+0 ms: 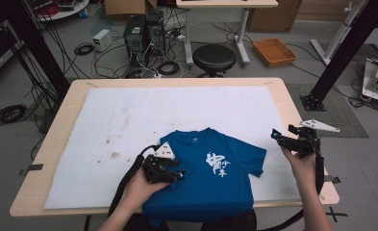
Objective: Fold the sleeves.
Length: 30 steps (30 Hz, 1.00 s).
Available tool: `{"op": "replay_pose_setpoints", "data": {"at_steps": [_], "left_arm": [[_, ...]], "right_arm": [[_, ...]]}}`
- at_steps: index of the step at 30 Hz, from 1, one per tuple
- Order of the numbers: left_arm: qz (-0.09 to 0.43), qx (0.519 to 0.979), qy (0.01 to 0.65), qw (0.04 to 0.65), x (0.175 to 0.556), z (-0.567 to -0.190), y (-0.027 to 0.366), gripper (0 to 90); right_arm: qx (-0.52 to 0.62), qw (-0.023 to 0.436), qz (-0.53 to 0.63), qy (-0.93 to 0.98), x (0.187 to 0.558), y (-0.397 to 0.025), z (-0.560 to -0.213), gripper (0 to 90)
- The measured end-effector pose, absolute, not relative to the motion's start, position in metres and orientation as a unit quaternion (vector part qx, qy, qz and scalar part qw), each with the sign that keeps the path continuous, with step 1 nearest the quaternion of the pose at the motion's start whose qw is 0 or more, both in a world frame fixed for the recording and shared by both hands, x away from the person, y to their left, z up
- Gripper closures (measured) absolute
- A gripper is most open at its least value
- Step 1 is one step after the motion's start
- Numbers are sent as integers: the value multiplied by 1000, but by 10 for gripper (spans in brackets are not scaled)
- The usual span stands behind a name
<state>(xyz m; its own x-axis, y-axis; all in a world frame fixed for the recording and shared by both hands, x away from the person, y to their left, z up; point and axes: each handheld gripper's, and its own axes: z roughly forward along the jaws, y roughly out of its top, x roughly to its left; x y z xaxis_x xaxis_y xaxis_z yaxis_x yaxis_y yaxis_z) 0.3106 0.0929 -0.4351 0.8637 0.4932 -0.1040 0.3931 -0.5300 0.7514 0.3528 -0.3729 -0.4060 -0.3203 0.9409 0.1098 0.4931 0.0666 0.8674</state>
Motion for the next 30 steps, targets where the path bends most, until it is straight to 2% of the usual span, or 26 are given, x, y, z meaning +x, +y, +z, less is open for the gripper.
{"op": "replay_pose_setpoints", "data": {"at_steps": [2, 6, 11, 16, 22, 30], "left_arm": [[76, 862, 266, 424, 313, -433, 98, 542], [102, 836, 300, 448, 319, -428, 115, 529], [139, 791, 345, 487, 324, -421, 148, 526], [167, 761, 363, 511, 323, -414, 174, 526], [200, 728, 385, 530, 321, -408, 206, 526], [211, 708, 410, 535, 321, -409, 228, 526]], "right_arm": [[527, 247, 442, 683, 353, -373, -407, 263], [523, 232, 447, 688, 354, -373, -409, 343], [516, 189, 450, 704, 352, -368, -420, 461], [513, 159, 447, 715, 348, -363, -426, 525], [522, 149, 416, 729, 345, -358, -433, 596], [539, 145, 383, 736, 349, -351, -442, 684]]}}
